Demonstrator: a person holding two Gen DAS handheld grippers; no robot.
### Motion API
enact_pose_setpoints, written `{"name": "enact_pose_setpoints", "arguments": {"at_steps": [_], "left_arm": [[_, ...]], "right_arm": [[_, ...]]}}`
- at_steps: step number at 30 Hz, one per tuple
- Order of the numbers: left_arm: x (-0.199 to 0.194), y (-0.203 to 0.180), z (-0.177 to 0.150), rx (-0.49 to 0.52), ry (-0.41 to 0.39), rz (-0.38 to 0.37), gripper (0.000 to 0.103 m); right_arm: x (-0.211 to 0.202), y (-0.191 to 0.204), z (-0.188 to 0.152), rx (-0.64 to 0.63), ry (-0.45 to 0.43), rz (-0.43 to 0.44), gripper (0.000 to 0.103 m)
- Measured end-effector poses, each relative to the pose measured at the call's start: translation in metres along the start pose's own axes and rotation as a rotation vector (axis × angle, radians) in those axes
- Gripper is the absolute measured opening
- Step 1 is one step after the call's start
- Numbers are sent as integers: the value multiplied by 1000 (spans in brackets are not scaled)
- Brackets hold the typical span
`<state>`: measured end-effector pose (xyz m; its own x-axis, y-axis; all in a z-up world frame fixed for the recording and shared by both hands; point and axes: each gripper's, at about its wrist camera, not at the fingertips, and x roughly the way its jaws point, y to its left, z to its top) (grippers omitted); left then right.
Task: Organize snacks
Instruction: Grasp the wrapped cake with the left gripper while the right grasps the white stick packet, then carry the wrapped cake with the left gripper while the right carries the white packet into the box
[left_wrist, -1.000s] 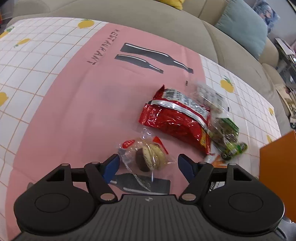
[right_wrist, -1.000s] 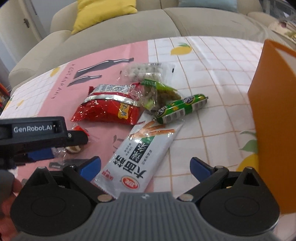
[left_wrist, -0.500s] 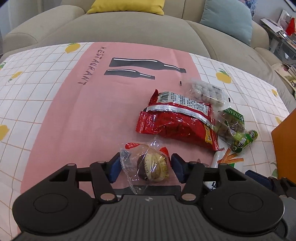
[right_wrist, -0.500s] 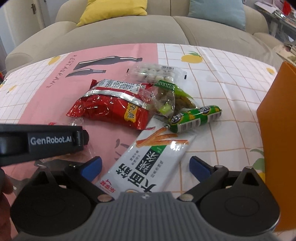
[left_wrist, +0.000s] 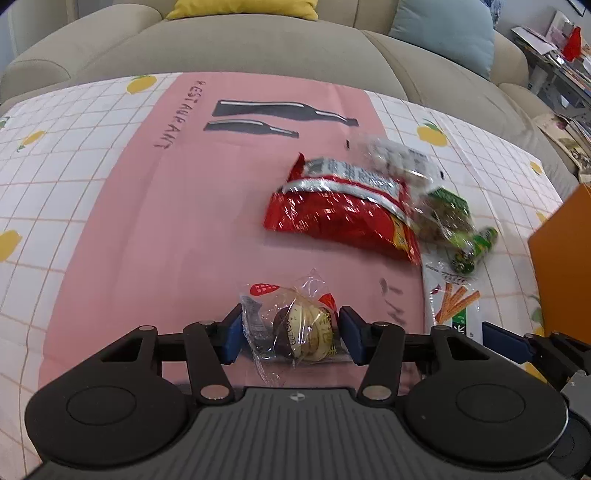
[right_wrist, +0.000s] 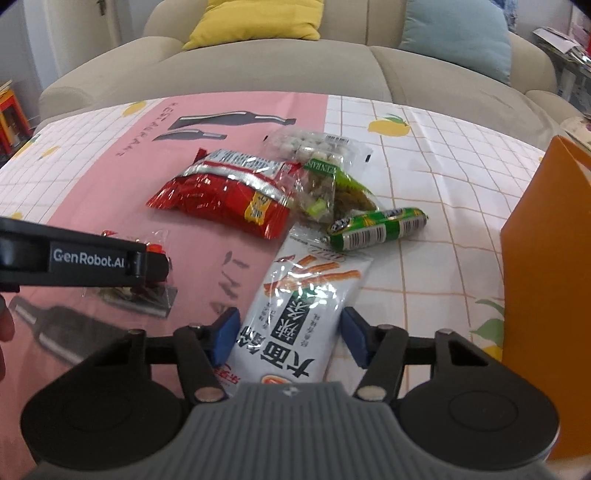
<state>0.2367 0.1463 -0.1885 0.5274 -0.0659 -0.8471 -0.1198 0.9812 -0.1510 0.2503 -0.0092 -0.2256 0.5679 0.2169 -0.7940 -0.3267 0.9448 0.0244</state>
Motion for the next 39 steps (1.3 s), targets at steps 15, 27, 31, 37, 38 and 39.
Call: {"name": "enact_pose_setpoints", "arguments": {"at_steps": [15, 27, 31, 37, 38, 39], "left_arm": [[-42, -11, -26, -68, 11, -78, 57], [-104, -49, -31, -6, -110, -124, 56], [-125, -68, -27, 38, -157, -150, 56], [-148, -111, -12, 115, -200, -227, 56], [-150, -118, -9, 130, -207, -241, 56], [-152, -127, -6, 145, -212, -255, 56]], "right_arm": [[-61, -14, -17, 49, -22, 93, 50], [-139, -51, -19, 131, -140, 122, 50], [-165, -66, -20, 136, -187, 115, 50], [-201, -107, -17, 165, -245, 78, 50], [-205, -115, -17, 169, -250, 70, 50], [-210, -124, -16, 174, -254, 59, 50]]}}
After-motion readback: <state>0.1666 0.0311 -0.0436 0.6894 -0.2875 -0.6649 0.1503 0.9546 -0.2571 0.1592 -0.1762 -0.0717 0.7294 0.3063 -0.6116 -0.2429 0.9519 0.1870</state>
